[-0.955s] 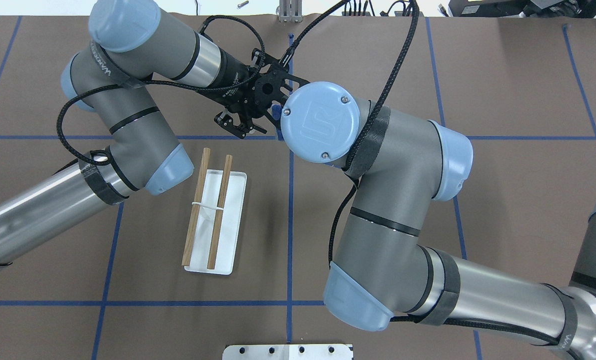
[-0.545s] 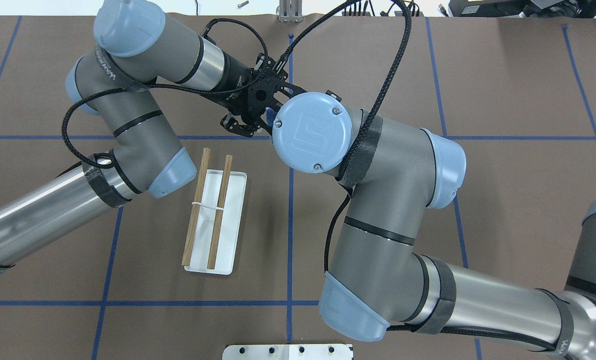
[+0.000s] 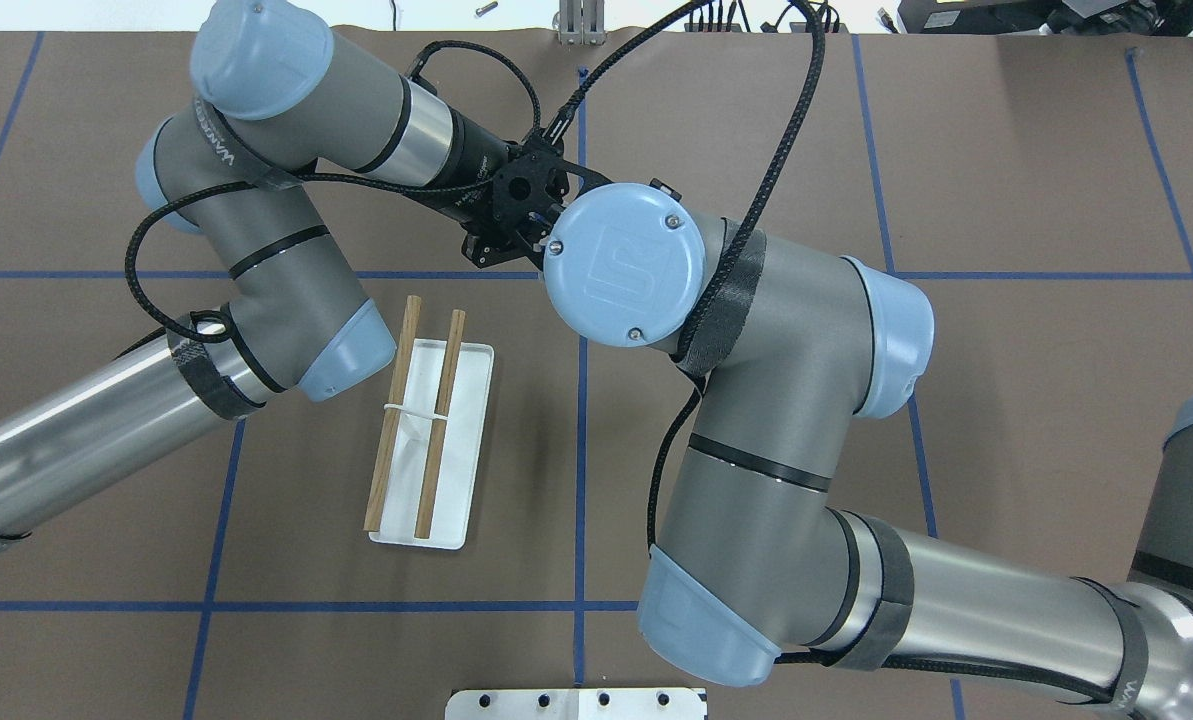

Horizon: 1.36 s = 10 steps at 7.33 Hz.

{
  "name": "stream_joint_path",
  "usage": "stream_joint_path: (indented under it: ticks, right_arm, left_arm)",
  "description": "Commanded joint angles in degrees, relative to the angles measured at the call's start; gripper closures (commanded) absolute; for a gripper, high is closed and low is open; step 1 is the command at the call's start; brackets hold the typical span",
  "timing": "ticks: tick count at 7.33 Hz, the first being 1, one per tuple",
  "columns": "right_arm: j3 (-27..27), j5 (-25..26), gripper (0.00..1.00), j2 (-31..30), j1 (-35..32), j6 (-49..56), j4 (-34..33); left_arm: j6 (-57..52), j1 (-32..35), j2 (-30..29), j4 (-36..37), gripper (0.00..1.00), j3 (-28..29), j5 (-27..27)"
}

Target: Hang towel on rack

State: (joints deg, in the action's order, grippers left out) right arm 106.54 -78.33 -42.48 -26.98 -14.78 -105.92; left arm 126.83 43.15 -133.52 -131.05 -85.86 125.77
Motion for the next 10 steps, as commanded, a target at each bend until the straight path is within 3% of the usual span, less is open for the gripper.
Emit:
stream_joint_path:
  ticks: [1,2,3,4,7,8,10]
  right_arm:
    - [0.1,-0.2,0.99,-0.6,-0.1,-4.7,0.4]
    - [0.3,-0.8,0.64,-1.3,-0.2,-9.3,0.6]
    - [0.3,-2.0,0.21,-2.1,-1.3,-11.1,0.7]
    - [0.3,-6.4,0.01,-3.0,-3.4,-13.7,1.5]
    - [-0.1,-19.5,0.01,-6.3,-13.0,-13.7,1.8]
    - [-0.5,-20.0,0.01,-7.4,-15.1,-13.3,1.9]
    - [-3.5,-22.1,0.01,-8.1,-17.9,-12.7,1.9]
  left_arm:
    - [0.2,0.2,0.3,-1.0,1.00,-0.4,0.0]
    - [0.1,0.3,0.4,-1.0,1.00,-0.7,0.0]
    - [0.1,0.4,0.5,-1.0,1.00,-1.1,0.0]
    - [0.3,0.4,0.5,-0.8,1.00,-1.9,0.0]
    - [0.4,0.4,7.3,-0.7,1.00,-8.8,-2.3]
    - [0.3,0.4,8.1,-0.6,1.00,-11.0,-4.6]
    - [-0.4,-0.7,9.4,-0.6,1.00,-14.8,-4.1]
